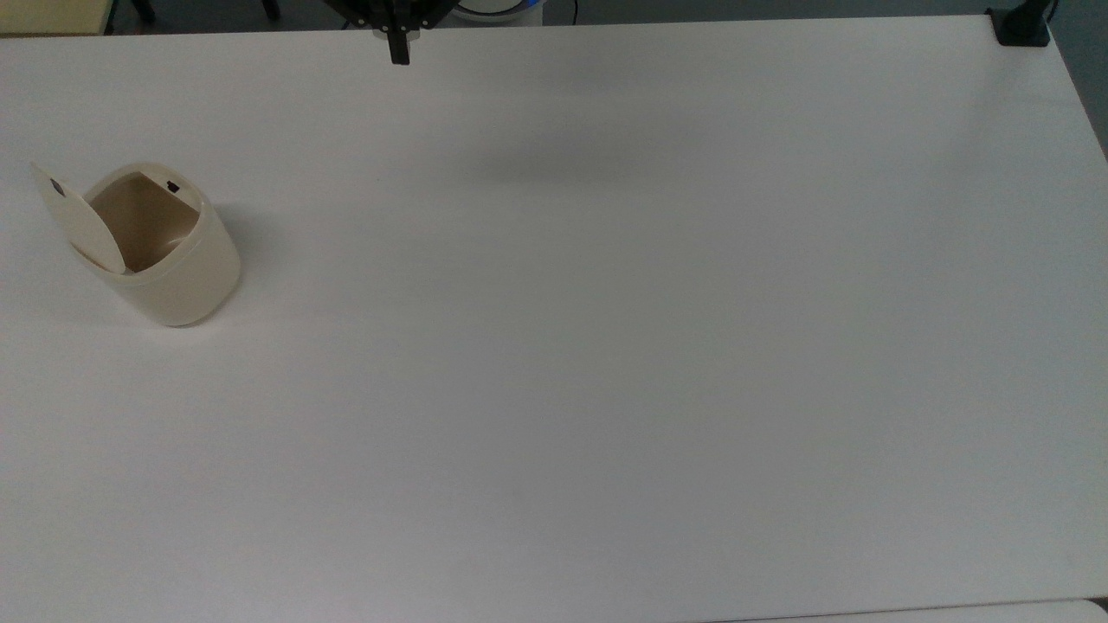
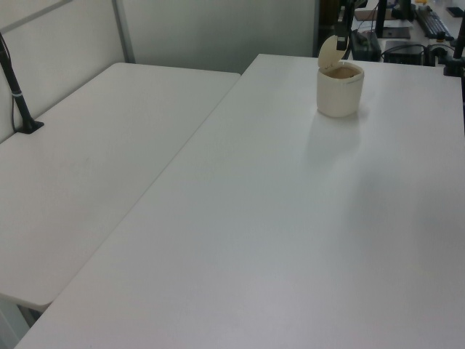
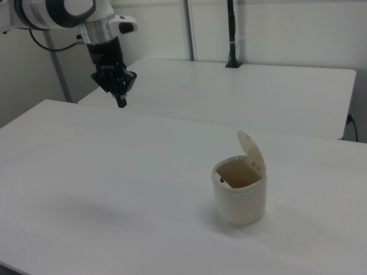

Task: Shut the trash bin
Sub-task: 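Move the gripper toward the open lid of the cream trash bin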

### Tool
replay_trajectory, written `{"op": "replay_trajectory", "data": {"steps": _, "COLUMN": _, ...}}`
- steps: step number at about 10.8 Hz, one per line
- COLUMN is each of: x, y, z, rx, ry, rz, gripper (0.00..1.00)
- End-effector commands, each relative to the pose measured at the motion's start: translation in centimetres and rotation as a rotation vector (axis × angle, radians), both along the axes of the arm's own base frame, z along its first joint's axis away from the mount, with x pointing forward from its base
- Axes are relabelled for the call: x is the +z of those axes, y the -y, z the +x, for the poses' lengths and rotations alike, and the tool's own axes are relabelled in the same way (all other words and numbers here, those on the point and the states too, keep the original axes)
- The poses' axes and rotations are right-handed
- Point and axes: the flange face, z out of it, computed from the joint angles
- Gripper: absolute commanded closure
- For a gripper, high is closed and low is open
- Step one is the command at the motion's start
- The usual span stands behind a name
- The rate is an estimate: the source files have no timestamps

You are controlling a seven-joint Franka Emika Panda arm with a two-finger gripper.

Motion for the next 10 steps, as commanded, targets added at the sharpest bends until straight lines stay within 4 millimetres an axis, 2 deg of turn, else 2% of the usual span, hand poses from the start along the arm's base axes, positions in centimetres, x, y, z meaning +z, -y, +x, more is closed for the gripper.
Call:
{"op": "replay_trajectory", "data": {"steps": 1, "x": -0.3, "y": 4.7, "z": 0.2, "rx": -0.050, "ry": 0.015, "rz": 0.009, "gripper": 1.00}}
{"op": "replay_trajectory", "data": {"steps": 3, "x": -0.4, "y": 7.7, "z": 0.7, "rx": -0.076, "ry": 0.060, "rz": -0.005, "gripper": 1.00}}
{"op": "replay_trajectory", "data": {"steps": 6, "x": 0.0, "y": 14.2, "z": 0.8, "rx": -0.175, "ry": 0.152, "rz": -0.026, "gripper": 1.00}}
{"op": "replay_trajectory", "data": {"steps": 8, "x": -1.0, "y": 18.8, "z": 1.7, "rx": -0.242, "ry": 0.228, "rz": -0.048, "gripper": 1.00}}
{"op": "replay_trajectory", "data": {"steps": 10, "x": -2.9, "y": 22.1, "z": 2.9, "rx": -0.279, "ry": 0.286, "rz": -0.073, "gripper": 1.00}}
